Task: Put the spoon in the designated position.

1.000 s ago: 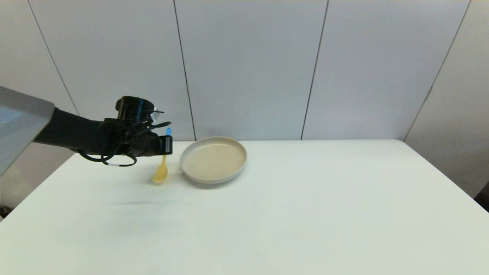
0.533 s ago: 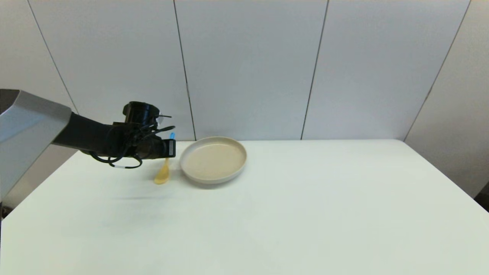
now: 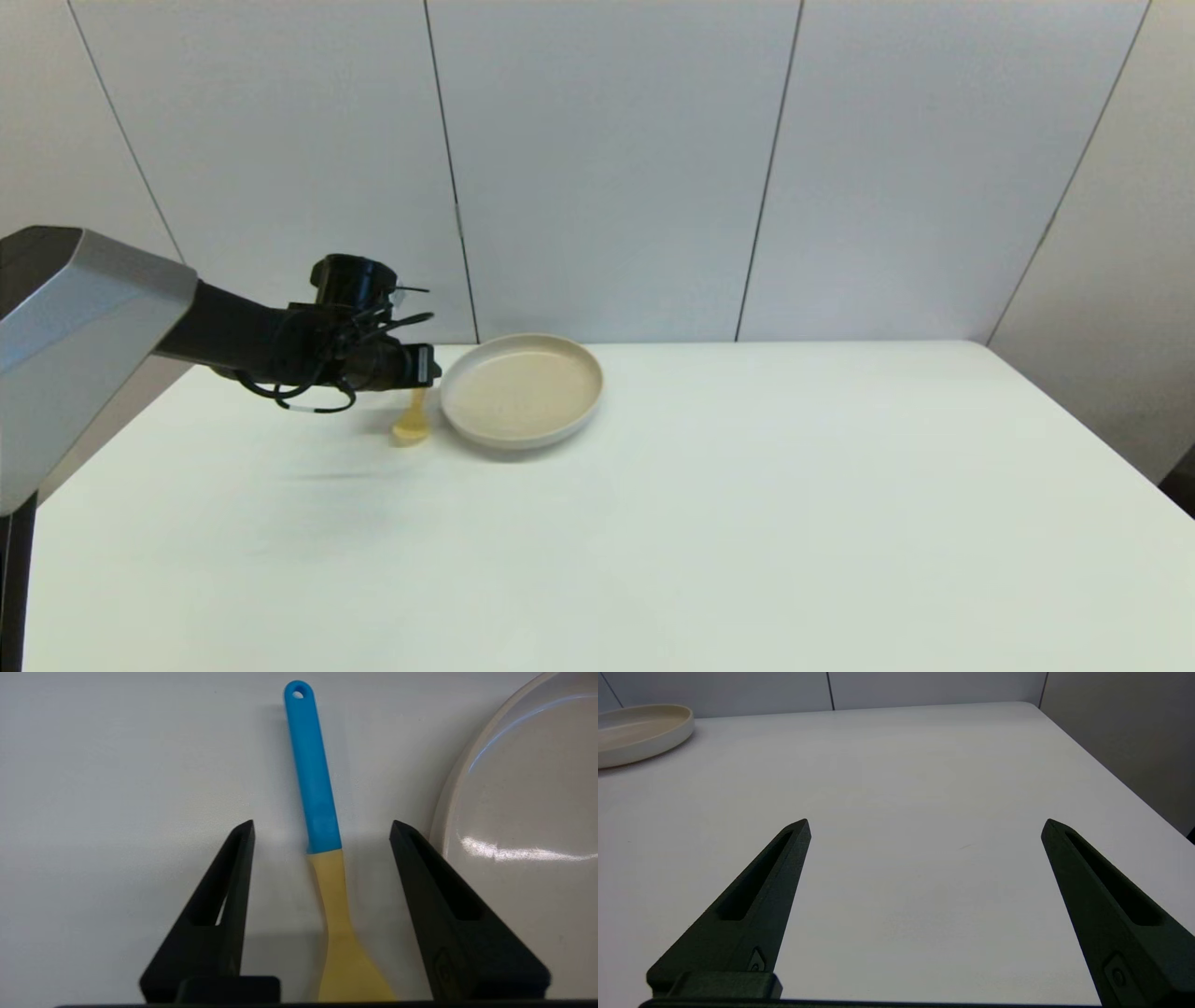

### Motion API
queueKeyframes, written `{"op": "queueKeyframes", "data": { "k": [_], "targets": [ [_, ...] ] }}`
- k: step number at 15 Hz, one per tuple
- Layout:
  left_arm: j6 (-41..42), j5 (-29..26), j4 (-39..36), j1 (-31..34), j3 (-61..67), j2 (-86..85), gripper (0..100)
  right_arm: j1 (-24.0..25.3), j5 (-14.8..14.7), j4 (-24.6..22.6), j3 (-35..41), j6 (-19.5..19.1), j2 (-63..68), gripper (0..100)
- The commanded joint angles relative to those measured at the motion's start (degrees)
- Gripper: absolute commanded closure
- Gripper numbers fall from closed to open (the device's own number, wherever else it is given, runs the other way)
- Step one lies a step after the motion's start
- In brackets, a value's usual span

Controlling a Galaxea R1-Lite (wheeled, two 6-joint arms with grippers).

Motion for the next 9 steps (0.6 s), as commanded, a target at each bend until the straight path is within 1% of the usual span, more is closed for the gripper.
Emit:
{"op": "queueKeyframes", "data": {
  "k": [1,3,5,6,9],
  "targets": [
    [0.04,0.02,0.29,0.79,0.0,-1.11,0,0.0,0.0,-0.05,0.0,0.01,0.06,0],
    [0.3,0.11,0.56,1.4,0.09,-2.16,0,0.0,0.0,0.04,0.0,0.01,0.06,0],
    [1.09,2.57,2.4,1.93,0.27,-4.45,0,0.0,0.0,-0.05,0.0,0.01,0.06,0],
    [2.15,4.07,4.6,2.02,0.27,-6.12,0,0.0,0.0,0.04,0.0,0.01,0.06,0],
    [4.34,4.24,13.21,2.11,1.15,-16.31,0,0.0,0.0,-0.05,0.0,0.01,0.06,0]
  ]
}}
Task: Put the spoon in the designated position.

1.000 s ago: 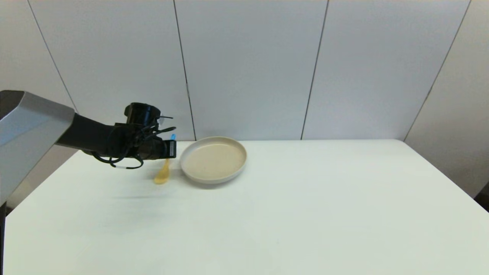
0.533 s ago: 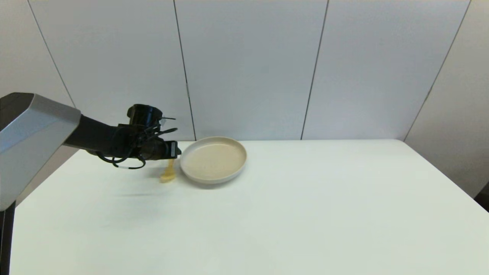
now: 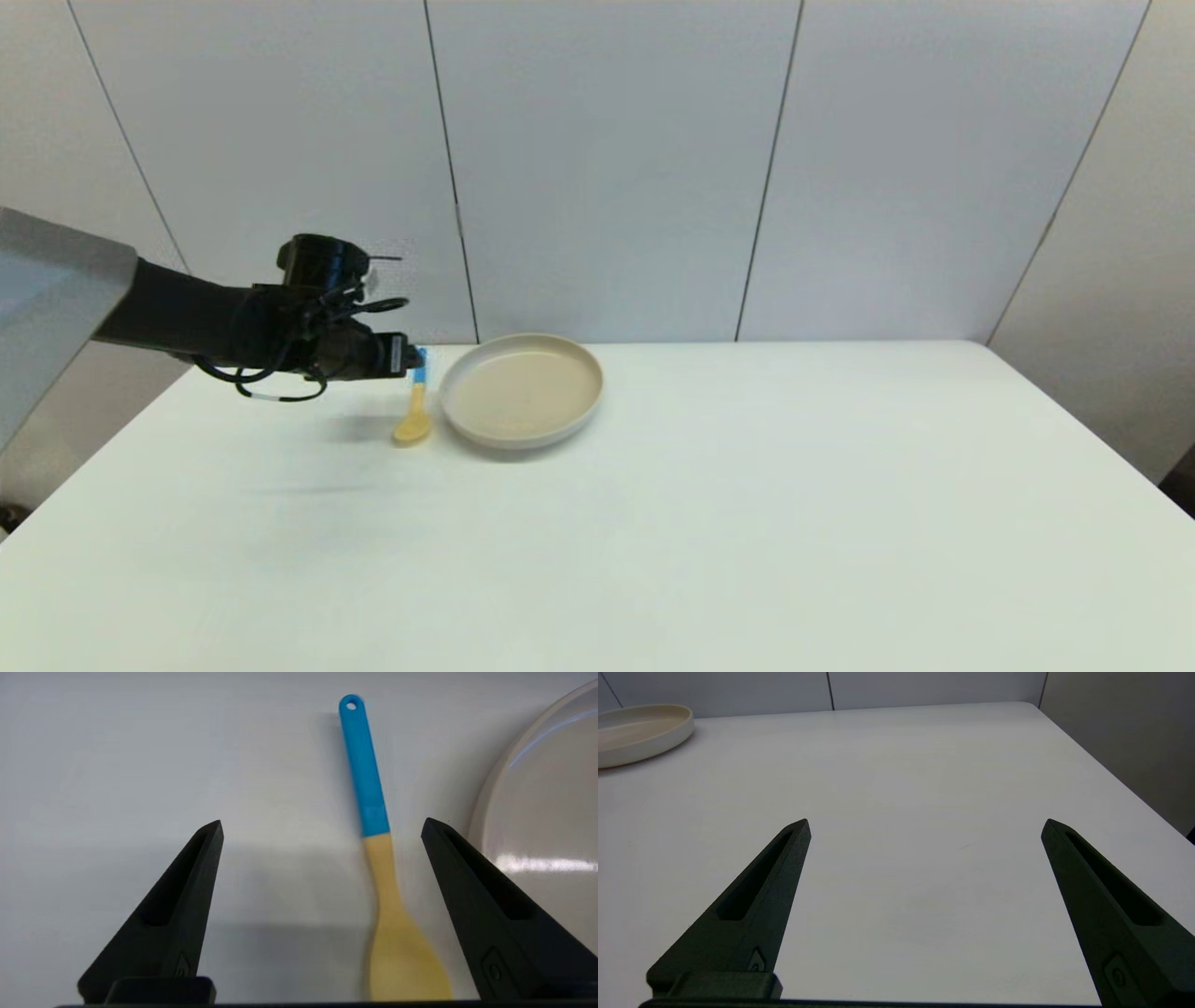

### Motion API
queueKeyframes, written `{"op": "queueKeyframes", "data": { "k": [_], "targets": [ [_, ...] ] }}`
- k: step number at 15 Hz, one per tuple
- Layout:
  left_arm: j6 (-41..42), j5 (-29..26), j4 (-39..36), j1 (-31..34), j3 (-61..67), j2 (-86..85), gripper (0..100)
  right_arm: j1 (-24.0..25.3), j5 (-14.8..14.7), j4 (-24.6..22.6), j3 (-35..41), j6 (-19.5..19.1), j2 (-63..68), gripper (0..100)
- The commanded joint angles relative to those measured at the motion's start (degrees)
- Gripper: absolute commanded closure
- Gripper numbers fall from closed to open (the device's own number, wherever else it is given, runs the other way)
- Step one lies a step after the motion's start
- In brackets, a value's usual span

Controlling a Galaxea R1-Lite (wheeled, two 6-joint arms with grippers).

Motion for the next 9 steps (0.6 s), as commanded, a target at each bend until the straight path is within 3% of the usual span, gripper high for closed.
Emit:
{"op": "queueKeyframes", "data": {
  "k": [1,5,9],
  "targets": [
    [3.54,0.46,10.42,0.17,2.9,-17.18,0,0.0,0.0,-0.07,0.0,0.02,0.06,0],
    [8.2,0.38,11.3,-0.45,20.57,-41.61,0,0.0,0.0,0.02,0.0,0.02,0.06,0],
    [8.29,0.29,6.55,-3.26,43.95,-64.64,0,0.0,0.0,0.02,0.0,0.02,0.06,0]
  ]
}}
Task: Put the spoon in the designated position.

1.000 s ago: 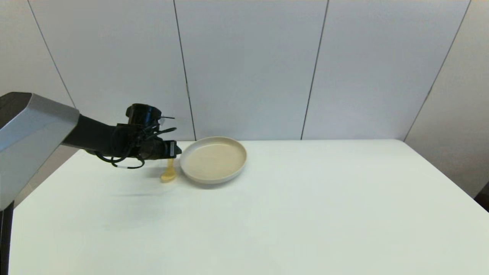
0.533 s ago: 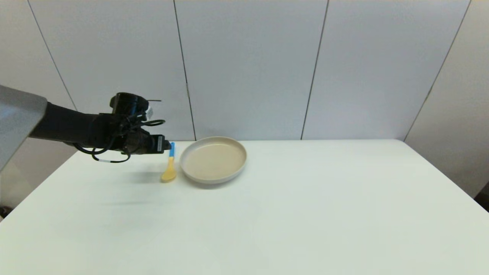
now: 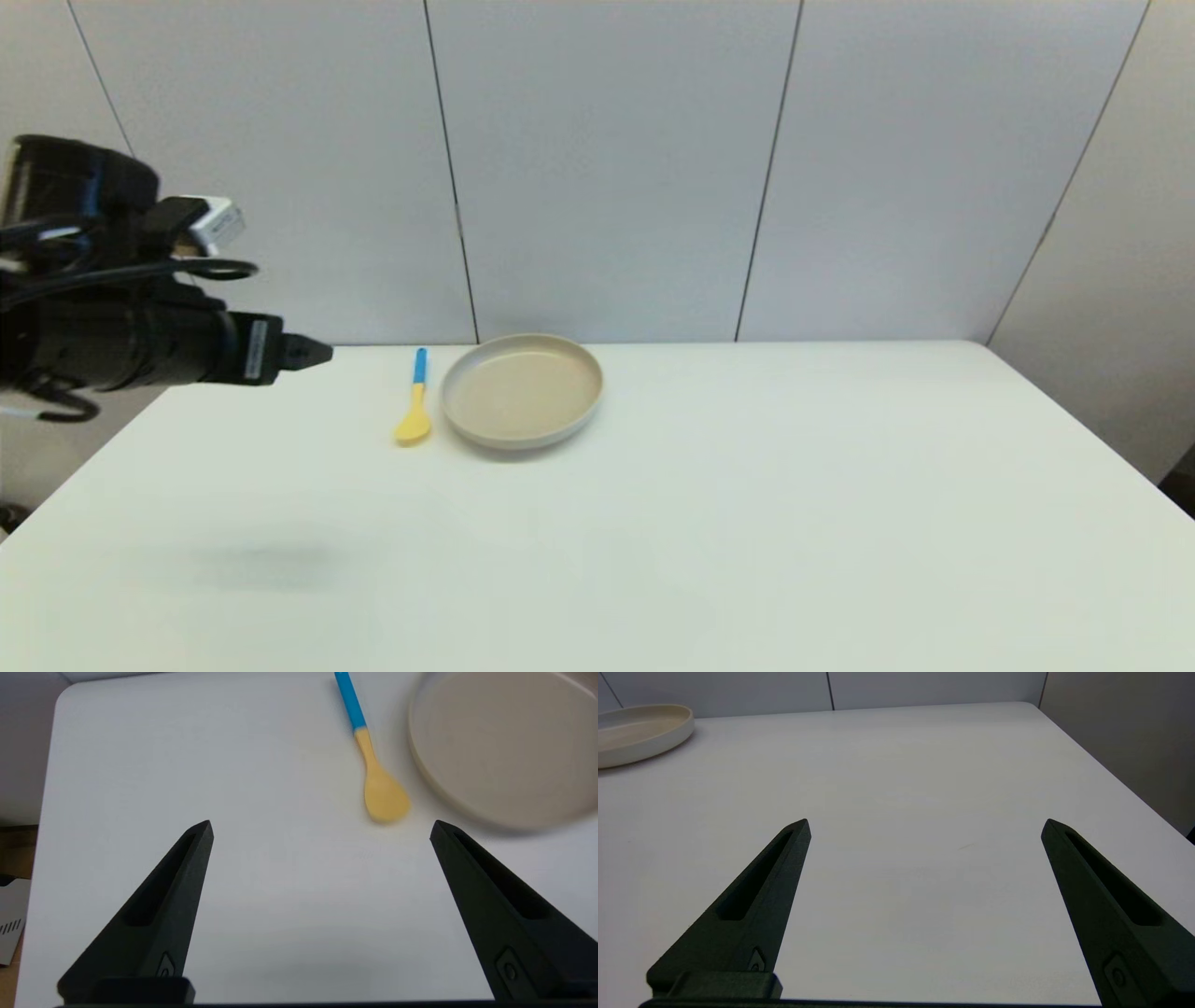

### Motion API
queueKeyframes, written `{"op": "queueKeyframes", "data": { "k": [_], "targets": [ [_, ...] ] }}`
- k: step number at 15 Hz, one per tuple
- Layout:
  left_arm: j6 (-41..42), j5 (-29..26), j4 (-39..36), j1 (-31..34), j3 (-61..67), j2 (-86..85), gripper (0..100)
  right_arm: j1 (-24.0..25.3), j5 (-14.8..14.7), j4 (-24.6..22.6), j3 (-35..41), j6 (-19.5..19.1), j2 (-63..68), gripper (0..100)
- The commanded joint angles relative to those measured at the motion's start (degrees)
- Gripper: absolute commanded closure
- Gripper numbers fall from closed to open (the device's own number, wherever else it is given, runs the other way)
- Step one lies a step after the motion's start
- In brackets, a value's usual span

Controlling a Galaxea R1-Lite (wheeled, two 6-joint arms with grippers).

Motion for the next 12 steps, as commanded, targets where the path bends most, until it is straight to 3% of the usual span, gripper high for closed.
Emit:
{"op": "queueKeyframes", "data": {
  "k": [1,6,9,12],
  "targets": [
    [1.4,-0.07,-3.44,-2.48,29.74,-34.83,0,0.0,0.0,0.04,0.0,0.02,0.06,0],
    [2.1,-0.33,-3.62,2.62,50.75,-58.29,0,0.0,0.0,0.04,0.0,0.02,0.06,0],
    [2.1,-1.65,-4.85,3.68,55.93,-66.73,0,0.0,0.0,-0.05,0.0,0.02,0.06,0],
    [2.36,-8.06,-5.73,9.56,58.39,-71.56,0,0.0,0.0,-0.05,0.0,0.02,0.06,0]
  ]
}}
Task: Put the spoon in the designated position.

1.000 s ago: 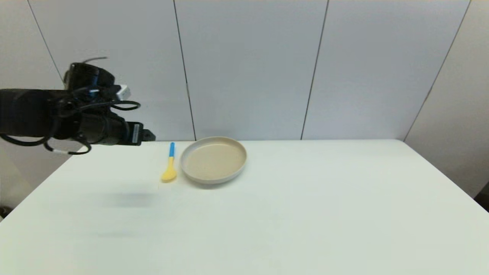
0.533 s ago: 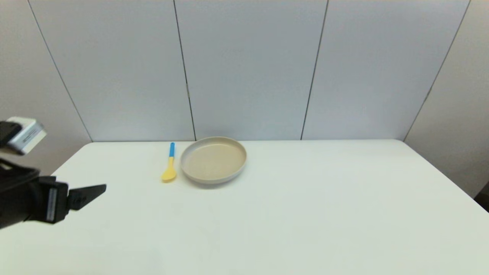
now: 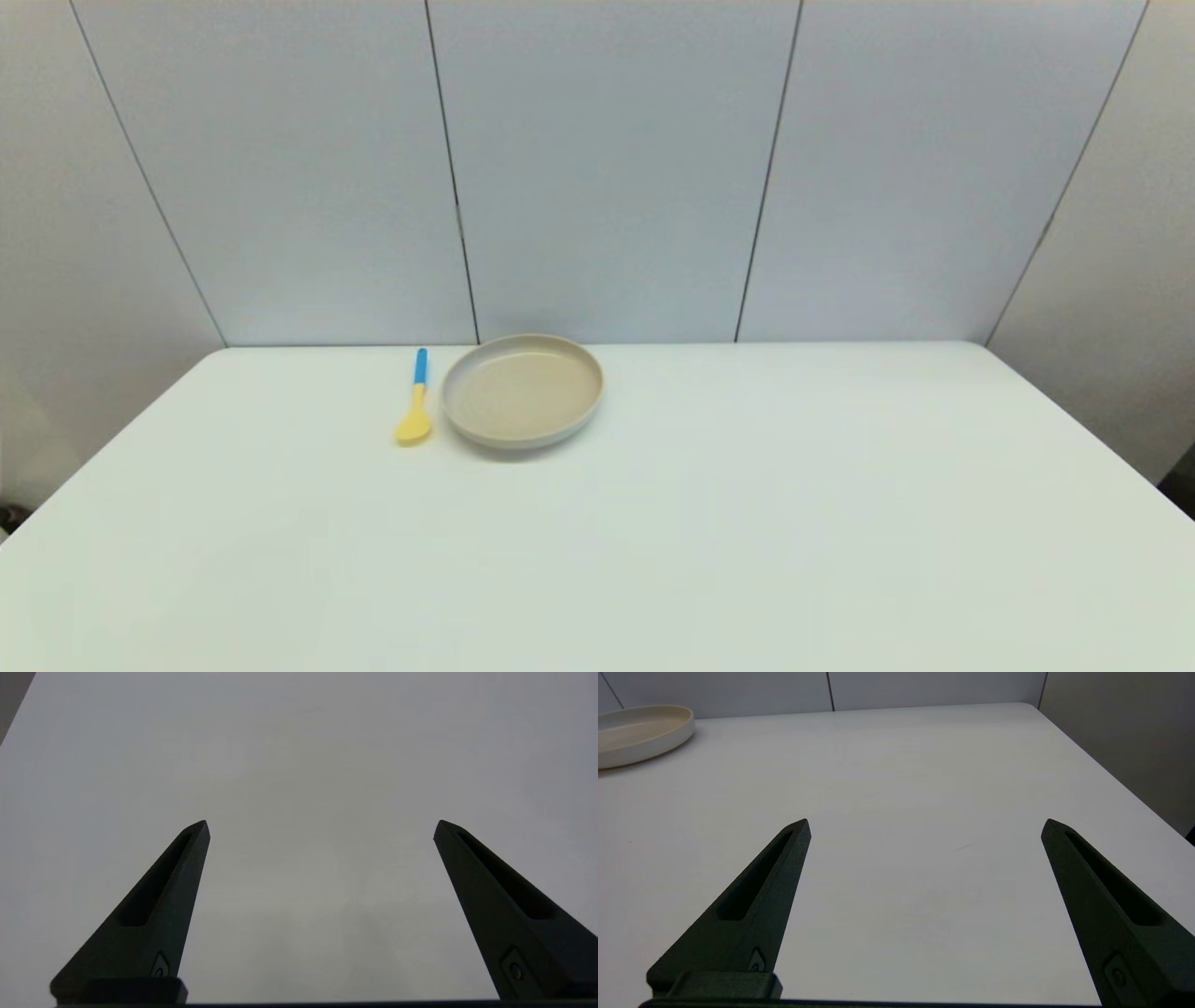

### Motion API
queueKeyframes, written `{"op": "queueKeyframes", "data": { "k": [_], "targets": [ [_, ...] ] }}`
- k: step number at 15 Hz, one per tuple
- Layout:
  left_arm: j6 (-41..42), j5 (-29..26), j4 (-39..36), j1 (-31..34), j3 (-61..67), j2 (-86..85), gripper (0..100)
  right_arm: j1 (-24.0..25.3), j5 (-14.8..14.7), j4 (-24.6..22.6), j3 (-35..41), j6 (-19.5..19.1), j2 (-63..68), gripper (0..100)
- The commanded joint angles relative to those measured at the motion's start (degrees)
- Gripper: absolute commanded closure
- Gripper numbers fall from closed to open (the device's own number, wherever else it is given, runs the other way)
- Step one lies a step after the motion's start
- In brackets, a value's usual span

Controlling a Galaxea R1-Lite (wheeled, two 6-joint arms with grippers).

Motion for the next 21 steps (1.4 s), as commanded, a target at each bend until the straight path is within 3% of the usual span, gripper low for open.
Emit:
{"op": "queueKeyframes", "data": {
  "k": [1,5,21],
  "targets": [
    [0.33,-6.38,-4.56,6.04,5.79,-10.63,0,0.0,-0.03,0.07,0.0,0.02,0.06,0],
    [-0.46,-5.94,-5.09,4.37,5.88,-21.97,0,0.0,-0.03,-0.02,0.0,0.02,0.06,0],
    [-1.61,-5.15,-6.5,4.19,6.32,-22.32,0,0.0,-0.03,-0.02,0.0,-0.42,0.06,0]
  ]
}}
